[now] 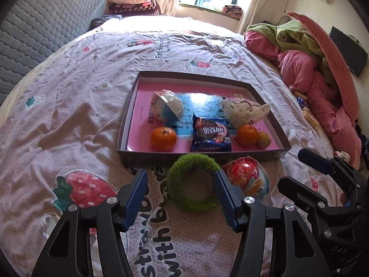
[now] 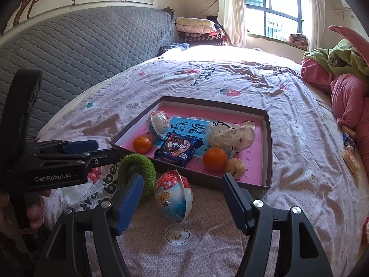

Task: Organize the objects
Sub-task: 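Grasp green fuzzy ring with left tool while right tool grasps the plastic egg toy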

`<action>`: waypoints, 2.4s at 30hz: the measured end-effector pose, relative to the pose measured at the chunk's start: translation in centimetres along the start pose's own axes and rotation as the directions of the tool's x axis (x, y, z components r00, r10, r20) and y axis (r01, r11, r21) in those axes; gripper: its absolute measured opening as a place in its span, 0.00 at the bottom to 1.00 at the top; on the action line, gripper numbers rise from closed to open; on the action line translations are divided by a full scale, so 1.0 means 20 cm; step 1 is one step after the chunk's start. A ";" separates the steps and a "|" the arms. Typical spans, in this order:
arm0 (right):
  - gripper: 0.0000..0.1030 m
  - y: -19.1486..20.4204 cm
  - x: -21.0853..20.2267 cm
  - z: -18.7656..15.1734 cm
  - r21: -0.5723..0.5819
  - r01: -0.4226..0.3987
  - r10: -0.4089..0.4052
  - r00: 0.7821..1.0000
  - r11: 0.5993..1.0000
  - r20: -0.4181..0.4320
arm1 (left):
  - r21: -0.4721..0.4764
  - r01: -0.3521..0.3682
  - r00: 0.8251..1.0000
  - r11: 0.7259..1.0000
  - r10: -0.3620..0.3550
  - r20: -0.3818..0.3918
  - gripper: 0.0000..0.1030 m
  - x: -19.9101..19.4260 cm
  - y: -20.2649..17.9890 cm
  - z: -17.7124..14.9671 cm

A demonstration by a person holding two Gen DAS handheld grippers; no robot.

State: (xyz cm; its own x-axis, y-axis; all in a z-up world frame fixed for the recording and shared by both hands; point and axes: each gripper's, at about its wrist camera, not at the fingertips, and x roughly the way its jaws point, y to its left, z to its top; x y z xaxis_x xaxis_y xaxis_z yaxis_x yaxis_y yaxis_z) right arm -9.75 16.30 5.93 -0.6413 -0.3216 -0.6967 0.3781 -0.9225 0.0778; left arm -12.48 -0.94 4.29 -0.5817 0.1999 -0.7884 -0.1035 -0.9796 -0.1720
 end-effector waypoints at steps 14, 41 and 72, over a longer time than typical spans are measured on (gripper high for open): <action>0.67 0.00 0.04 -0.07 -0.031 0.003 -0.005 0.998 1.000 -0.060 | 0.044 -0.047 0.997 0.998 0.049 -0.053 0.60 0.08 0.00 -0.07; 0.67 0.03 0.23 -0.14 -0.034 0.011 -0.016 0.985 0.999 -0.173 | 0.055 -0.060 0.991 0.997 0.066 -0.119 0.60 0.22 0.03 -0.10; 0.50 0.03 0.29 -0.06 -0.019 0.003 -0.006 0.991 1.000 -0.131 | 0.114 -0.112 0.993 0.987 0.116 -0.030 0.13 0.25 -0.05 0.00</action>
State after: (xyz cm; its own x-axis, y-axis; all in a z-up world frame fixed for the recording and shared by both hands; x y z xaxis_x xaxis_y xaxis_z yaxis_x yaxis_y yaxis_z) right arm -12.47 14.04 1.02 -0.5508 -0.2855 -0.7843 0.3885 -0.9194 0.0618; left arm -15.24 1.00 0.52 -0.5650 0.0853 -0.8207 -0.1292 -0.9915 -0.0141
